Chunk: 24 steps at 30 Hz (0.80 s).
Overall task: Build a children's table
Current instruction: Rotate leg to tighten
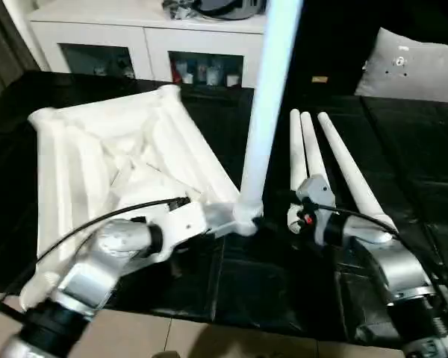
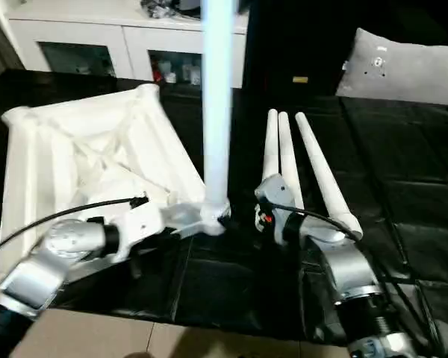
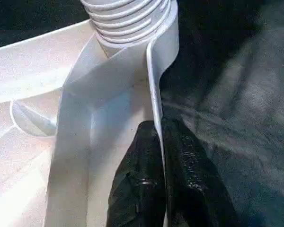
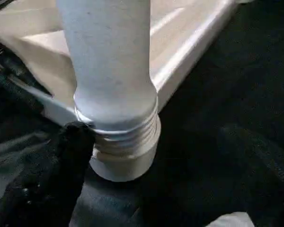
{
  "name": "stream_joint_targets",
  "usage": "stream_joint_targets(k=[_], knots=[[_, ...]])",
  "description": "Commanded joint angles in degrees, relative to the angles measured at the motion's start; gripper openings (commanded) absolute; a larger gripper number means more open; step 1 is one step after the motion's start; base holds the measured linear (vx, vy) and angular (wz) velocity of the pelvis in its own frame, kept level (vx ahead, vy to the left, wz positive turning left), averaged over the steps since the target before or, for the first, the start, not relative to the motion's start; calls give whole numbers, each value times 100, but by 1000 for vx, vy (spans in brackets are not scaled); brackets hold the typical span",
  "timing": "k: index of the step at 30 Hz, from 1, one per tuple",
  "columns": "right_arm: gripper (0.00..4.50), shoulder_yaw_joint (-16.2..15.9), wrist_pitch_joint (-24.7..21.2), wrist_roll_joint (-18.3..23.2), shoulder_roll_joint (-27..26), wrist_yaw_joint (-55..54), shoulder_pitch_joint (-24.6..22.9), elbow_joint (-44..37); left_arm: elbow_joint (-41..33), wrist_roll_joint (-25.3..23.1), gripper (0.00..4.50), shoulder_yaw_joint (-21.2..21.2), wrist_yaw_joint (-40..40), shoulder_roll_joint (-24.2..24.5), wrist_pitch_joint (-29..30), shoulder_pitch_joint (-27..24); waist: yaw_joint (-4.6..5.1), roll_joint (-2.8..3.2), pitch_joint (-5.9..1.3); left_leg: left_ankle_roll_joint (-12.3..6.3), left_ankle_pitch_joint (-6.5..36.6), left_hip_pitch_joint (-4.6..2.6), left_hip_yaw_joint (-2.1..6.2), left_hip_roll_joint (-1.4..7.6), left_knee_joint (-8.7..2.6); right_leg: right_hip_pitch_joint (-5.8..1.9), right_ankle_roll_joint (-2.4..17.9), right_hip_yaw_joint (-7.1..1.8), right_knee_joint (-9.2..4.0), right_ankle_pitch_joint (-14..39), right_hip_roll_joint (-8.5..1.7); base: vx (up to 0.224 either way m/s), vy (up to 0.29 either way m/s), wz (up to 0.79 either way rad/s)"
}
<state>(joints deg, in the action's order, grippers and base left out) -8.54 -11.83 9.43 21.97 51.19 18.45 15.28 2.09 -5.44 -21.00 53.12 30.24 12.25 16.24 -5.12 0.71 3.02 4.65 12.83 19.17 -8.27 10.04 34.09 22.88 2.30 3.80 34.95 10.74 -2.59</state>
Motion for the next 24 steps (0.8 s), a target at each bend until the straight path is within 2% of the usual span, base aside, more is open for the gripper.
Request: stream_joint_targets(k=[1, 4, 8, 17, 19, 23, 24], knots=[[445, -59, 24, 17, 56, 123, 159, -147, 67, -114, 0, -345, 351, 100, -165, -61, -3, 7, -323, -394, 629, 101, 35, 253, -395, -339, 941, -326, -451, 1291, -519, 0, 0, 0], [445, -356, 37, 191, 325, 984, 123, -327, 305, -58, 0, -394, 652, 328, -579, 37, -15, 3, -324, -439, 636, 90, 32, 255, -388, -343, 977, -321, -441, 1253, -519, 0, 0, 0], [445, -436, 3, 304, 342, 1327, 160, -329, 384, 1, 0, -382, 851, 395, -756, 84, -42, 0, -316, -447, 708, 79, 28, 273, -398, -329, 967, -324, -460, 1458, -536, 0, 0, 0], [363, -542, -68, 420, 272, 1708, 325, -94, 418, 103, 0, -430, 1226, 528, -1029, 84, -73, -3, -334, -365, 592, 69, 23, 287, -393, -326, 1025, -328, -427, 1287, -541, 0, 0, 0], [331, -539, -84, 428, 260, 1753, 342, -63, 448, 106, 0, -430, 1254, 527, -1067, 94, -89, -10, -334, -355, 572, 71, 23, 288, -396, -331, 1027, -325, -412, 1228, -540, 0, 0, 0], [322, -582, -160, 463, 227, 1818, 339, -2, 447, 140, 0, -442, 1307, 544, -1063, 83, -96, -15, -335, -339, 579, 71, 18, 278, -393, -334, 994, -326, -422, 1323, -545, 0, 0, 0], [289, -594, -175, 474, 213, 1824, 327, 16, 441, 151, 0, -445, 1331, 548, -1051, 72, -105, -12, -334, -340, 564, 70, 17, 279, -391, -334, 974, -329, -424, 1351, -547, 0, 0, 0]])
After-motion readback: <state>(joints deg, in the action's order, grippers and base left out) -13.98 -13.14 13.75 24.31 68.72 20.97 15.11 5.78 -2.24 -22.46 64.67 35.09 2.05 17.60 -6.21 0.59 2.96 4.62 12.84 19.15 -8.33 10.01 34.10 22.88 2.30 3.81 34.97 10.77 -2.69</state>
